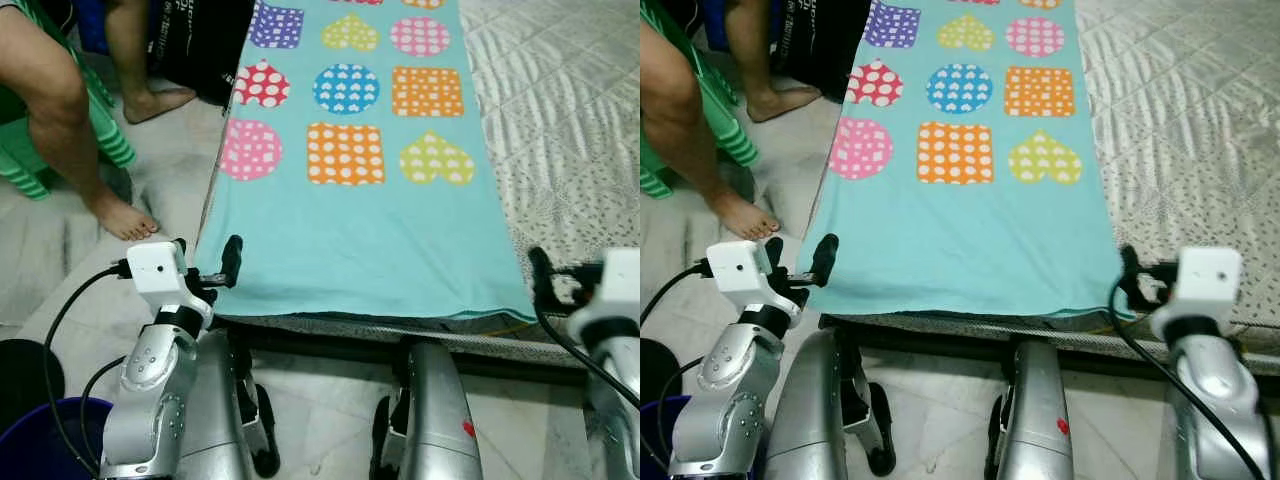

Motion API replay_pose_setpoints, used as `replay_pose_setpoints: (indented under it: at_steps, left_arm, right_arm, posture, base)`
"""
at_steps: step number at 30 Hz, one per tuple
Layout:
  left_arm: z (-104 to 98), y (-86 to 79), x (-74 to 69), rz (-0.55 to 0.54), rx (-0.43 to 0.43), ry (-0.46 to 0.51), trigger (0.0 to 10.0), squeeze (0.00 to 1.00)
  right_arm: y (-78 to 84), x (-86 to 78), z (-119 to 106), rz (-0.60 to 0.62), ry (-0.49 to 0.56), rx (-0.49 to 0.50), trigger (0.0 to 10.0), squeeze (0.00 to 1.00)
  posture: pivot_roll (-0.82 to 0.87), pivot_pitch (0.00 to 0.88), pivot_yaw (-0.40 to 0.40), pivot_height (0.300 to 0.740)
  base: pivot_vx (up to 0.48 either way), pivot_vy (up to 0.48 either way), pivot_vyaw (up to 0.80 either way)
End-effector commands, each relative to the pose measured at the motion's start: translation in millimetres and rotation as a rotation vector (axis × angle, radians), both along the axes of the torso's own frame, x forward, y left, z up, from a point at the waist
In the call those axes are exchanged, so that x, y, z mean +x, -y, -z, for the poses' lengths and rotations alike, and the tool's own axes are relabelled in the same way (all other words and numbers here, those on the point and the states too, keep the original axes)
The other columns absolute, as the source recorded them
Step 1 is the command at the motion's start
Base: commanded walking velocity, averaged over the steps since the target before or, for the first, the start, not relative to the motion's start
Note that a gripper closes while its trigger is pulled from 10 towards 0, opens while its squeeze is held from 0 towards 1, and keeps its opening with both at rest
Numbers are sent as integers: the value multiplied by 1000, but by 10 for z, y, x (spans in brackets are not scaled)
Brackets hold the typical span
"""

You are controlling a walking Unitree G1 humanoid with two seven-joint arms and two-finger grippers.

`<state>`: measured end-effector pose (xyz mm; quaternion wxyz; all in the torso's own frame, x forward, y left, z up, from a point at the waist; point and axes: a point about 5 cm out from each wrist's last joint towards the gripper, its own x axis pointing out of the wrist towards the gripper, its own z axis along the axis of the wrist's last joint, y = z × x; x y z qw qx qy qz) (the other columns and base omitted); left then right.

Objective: Clean up the room

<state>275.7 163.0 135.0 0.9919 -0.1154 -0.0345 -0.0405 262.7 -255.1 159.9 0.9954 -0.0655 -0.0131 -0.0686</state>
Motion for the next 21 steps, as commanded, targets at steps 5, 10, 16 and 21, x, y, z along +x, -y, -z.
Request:
replay_pose_setpoints:
  at_steps: [5, 10, 16, 21]
  left_arm:
    - [18, -14, -33, -4, 2, -4, 10000, 0]
    - [19, -38, -52, -10, 2, -7, 10000, 0]
    - [26, -27, -54, -4, -1, -12, 10000, 0]
    - [24, -15, -42, 2, -4, -13, 10000, 0]
  right_arm:
    - [-326, 92, 112, -102, -43, 56, 10000, 1000]
    - [-359, 6, 353, -127, -180, 25, 10000, 1000]
    - [-201, -146, 709, -85, -414, -33, 10000, 1000]
    - [-60, -269, 904, -54, -556, -64, 10000, 1000]
  posture:
    - [-6, 269, 19, 544]
    - [3, 270, 15, 544]
    - [-2, 277, 15, 544]
    - [-5, 276, 16, 544]
  base:
    - [0, 0, 0]
    - [0, 0, 0]
    - [0, 0, 0]
    - [0, 0, 0]
